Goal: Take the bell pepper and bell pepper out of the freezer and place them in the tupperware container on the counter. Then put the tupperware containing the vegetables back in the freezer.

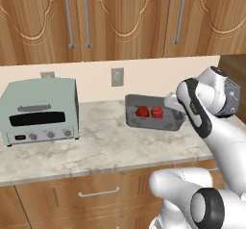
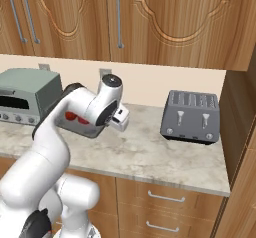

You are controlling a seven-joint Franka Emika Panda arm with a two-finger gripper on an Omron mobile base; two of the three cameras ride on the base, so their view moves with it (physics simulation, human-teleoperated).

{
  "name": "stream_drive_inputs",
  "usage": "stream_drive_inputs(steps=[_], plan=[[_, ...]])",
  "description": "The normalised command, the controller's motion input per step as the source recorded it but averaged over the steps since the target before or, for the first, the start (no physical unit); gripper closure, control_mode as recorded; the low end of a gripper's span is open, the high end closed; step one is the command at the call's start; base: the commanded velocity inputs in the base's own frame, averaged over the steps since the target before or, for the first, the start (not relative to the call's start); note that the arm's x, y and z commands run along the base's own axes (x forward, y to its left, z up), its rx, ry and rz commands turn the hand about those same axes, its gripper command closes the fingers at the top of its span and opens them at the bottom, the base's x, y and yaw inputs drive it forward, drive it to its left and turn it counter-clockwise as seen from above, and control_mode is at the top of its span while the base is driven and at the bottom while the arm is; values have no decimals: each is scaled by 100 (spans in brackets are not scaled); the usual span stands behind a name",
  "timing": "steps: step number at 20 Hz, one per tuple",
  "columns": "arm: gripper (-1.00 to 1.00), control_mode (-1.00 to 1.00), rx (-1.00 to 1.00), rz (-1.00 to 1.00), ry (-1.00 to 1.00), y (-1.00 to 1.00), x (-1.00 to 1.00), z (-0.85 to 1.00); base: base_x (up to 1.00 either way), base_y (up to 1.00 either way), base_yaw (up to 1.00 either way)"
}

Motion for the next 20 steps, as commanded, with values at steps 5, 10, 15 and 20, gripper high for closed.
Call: stream_drive_inputs(steps=[5,10,15,20], plan=[[100,-100,0,0,0,24,-69,61,0,0,0],[100,-100,0,0,0,32,-64,35,0,0,0],[100,-100,0,0,0,25,-42,26,0,0,0],[100,-100,0,0,0,35,-35,34,0,0,0]])
